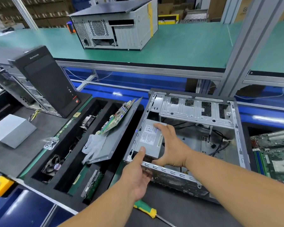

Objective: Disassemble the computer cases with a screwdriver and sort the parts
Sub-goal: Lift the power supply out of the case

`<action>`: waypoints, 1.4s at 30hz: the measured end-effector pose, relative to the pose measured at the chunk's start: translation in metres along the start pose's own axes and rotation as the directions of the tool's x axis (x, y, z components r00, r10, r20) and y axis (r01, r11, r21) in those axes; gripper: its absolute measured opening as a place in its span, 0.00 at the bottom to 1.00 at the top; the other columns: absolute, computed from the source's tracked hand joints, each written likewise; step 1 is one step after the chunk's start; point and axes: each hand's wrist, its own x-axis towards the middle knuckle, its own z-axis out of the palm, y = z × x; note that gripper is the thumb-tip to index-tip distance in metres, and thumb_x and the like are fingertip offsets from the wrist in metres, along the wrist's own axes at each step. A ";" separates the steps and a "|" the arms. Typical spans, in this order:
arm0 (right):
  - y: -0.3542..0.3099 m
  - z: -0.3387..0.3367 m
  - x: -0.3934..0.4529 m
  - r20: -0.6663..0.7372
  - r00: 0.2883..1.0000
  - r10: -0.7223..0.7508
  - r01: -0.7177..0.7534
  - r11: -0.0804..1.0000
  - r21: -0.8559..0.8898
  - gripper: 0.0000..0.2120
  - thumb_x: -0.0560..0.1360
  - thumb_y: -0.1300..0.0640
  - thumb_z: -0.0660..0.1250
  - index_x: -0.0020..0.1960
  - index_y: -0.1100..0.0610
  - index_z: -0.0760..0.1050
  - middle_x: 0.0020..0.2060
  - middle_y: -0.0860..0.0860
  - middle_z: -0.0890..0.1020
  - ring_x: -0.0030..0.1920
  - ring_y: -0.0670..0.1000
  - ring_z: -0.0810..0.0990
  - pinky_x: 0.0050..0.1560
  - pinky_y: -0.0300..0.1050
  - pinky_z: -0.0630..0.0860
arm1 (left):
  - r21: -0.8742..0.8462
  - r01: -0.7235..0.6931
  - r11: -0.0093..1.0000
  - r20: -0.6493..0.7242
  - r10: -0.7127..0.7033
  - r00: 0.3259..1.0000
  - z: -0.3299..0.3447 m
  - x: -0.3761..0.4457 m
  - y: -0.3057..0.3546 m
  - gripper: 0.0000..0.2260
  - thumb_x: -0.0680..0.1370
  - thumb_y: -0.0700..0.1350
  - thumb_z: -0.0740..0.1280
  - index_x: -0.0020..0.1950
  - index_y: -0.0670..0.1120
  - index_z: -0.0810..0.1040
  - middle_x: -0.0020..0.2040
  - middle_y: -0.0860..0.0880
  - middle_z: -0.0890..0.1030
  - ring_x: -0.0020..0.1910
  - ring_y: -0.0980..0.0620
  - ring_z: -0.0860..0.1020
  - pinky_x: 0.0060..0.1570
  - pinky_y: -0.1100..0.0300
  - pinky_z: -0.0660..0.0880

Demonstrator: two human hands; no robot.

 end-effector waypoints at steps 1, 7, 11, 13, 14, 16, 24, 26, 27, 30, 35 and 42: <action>0.000 0.000 0.001 -0.002 1.000 -0.001 0.001 1.000 -0.001 0.61 0.56 0.41 0.83 0.77 0.32 0.46 0.66 0.41 0.55 0.48 0.44 0.76 0.44 0.39 0.77 | 0.001 -0.004 1.000 -0.004 0.004 1.000 0.000 0.000 0.000 0.30 0.67 0.58 0.80 0.60 0.39 0.84 0.55 0.38 0.86 0.50 0.42 0.82 0.54 0.50 0.82; -0.001 0.000 0.003 0.004 1.000 0.010 -0.010 1.000 -0.012 0.62 0.55 0.40 0.83 0.76 0.31 0.45 0.70 0.40 0.53 0.52 0.51 0.78 0.49 0.44 0.79 | -0.009 0.000 1.000 0.006 0.000 1.000 0.000 0.000 -0.001 0.33 0.65 0.58 0.81 0.61 0.38 0.82 0.53 0.38 0.86 0.49 0.42 0.84 0.53 0.49 0.82; -0.001 -0.001 0.005 0.020 0.999 0.026 -0.025 0.999 -0.041 0.62 0.55 0.38 0.82 0.76 0.31 0.44 0.71 0.41 0.52 0.52 0.52 0.78 0.49 0.44 0.78 | 0.006 -0.002 1.000 0.008 0.002 1.000 0.001 0.000 -0.001 0.33 0.65 0.58 0.80 0.62 0.38 0.81 0.53 0.37 0.86 0.48 0.42 0.84 0.53 0.49 0.83; -0.004 -0.001 0.009 0.034 0.999 0.027 -0.024 0.997 -0.074 0.62 0.56 0.37 0.81 0.77 0.31 0.43 0.71 0.42 0.52 0.54 0.53 0.76 0.49 0.43 0.75 | 0.007 -0.005 1.000 -0.010 0.005 1.000 0.001 0.002 -0.002 0.32 0.68 0.59 0.80 0.62 0.39 0.82 0.55 0.36 0.85 0.49 0.43 0.82 0.59 0.46 0.81; -0.006 -0.001 0.010 0.045 0.999 0.029 -0.025 0.996 -0.091 0.62 0.56 0.36 0.81 0.77 0.32 0.43 0.72 0.43 0.52 0.56 0.54 0.76 0.50 0.43 0.74 | 0.006 -0.004 1.000 -0.021 0.005 1.000 0.002 0.002 -0.002 0.30 0.70 0.59 0.79 0.63 0.39 0.82 0.58 0.35 0.85 0.50 0.43 0.81 0.63 0.45 0.79; -0.007 -0.003 0.010 0.063 0.998 0.028 -0.021 0.994 -0.103 0.64 0.56 0.35 0.81 0.78 0.31 0.41 0.73 0.44 0.51 0.62 0.56 0.74 0.55 0.46 0.74 | 0.000 -0.003 1.000 -0.023 0.003 1.000 0.003 0.003 -0.003 0.27 0.74 0.59 0.76 0.63 0.40 0.82 0.58 0.36 0.85 0.50 0.43 0.81 0.62 0.46 0.79; -0.004 0.003 0.004 0.078 0.995 0.067 -0.063 0.997 -0.047 0.70 0.58 0.42 0.85 0.77 0.28 0.32 0.81 0.45 0.43 0.75 0.59 0.67 0.66 0.55 0.75 | -0.043 0.003 0.999 -0.084 -0.007 0.996 0.010 0.005 -0.010 0.26 0.76 0.60 0.74 0.64 0.41 0.81 0.48 0.41 0.83 0.49 0.43 0.75 0.54 0.50 0.75; -0.003 0.006 0.007 0.058 0.997 0.058 -0.054 0.996 -0.068 0.68 0.57 0.43 0.84 0.78 0.30 0.36 0.78 0.44 0.49 0.65 0.58 0.75 0.56 0.50 0.78 | -0.043 0.001 0.999 -0.075 -0.004 0.997 0.010 0.005 -0.010 0.27 0.76 0.60 0.74 0.63 0.40 0.81 0.48 0.41 0.84 0.48 0.43 0.76 0.52 0.50 0.76; -0.002 0.006 0.008 0.050 0.997 0.053 -0.049 0.997 -0.067 0.68 0.57 0.43 0.84 0.78 0.30 0.37 0.76 0.44 0.51 0.60 0.57 0.78 0.50 0.46 0.78 | -0.042 0.001 0.999 -0.069 -0.004 0.998 0.010 0.004 -0.010 0.27 0.76 0.61 0.74 0.63 0.40 0.82 0.47 0.41 0.84 0.46 0.43 0.77 0.50 0.51 0.77; -0.002 0.006 0.009 0.031 0.999 0.041 -0.040 0.998 -0.054 0.67 0.56 0.44 0.83 0.78 0.30 0.39 0.74 0.42 0.53 0.56 0.55 0.78 0.45 0.44 0.79 | -0.035 -0.013 0.999 -0.076 0.010 0.997 0.009 0.004 -0.010 0.27 0.75 0.61 0.75 0.61 0.40 0.82 0.44 0.42 0.84 0.40 0.45 0.78 0.45 0.53 0.77; -0.006 0.004 0.007 0.024 0.999 0.033 -0.032 0.998 -0.052 0.67 0.56 0.45 0.84 0.78 0.30 0.40 0.73 0.43 0.54 0.56 0.55 0.78 0.52 0.53 0.81 | -0.017 -0.029 0.999 -0.076 0.028 0.997 0.006 0.004 -0.008 0.29 0.74 0.61 0.75 0.63 0.38 0.80 0.46 0.41 0.83 0.39 0.46 0.77 0.49 0.51 0.76; -0.006 0.004 0.006 0.025 0.999 0.042 -0.040 0.997 -0.070 0.67 0.55 0.47 0.83 0.78 0.31 0.39 0.71 0.42 0.55 0.49 0.52 0.80 0.46 0.50 0.82 | -0.040 -0.048 0.998 -0.086 0.044 0.995 0.008 0.002 -0.010 0.29 0.73 0.60 0.77 0.61 0.37 0.82 0.44 0.42 0.84 0.41 0.45 0.79 0.48 0.51 0.79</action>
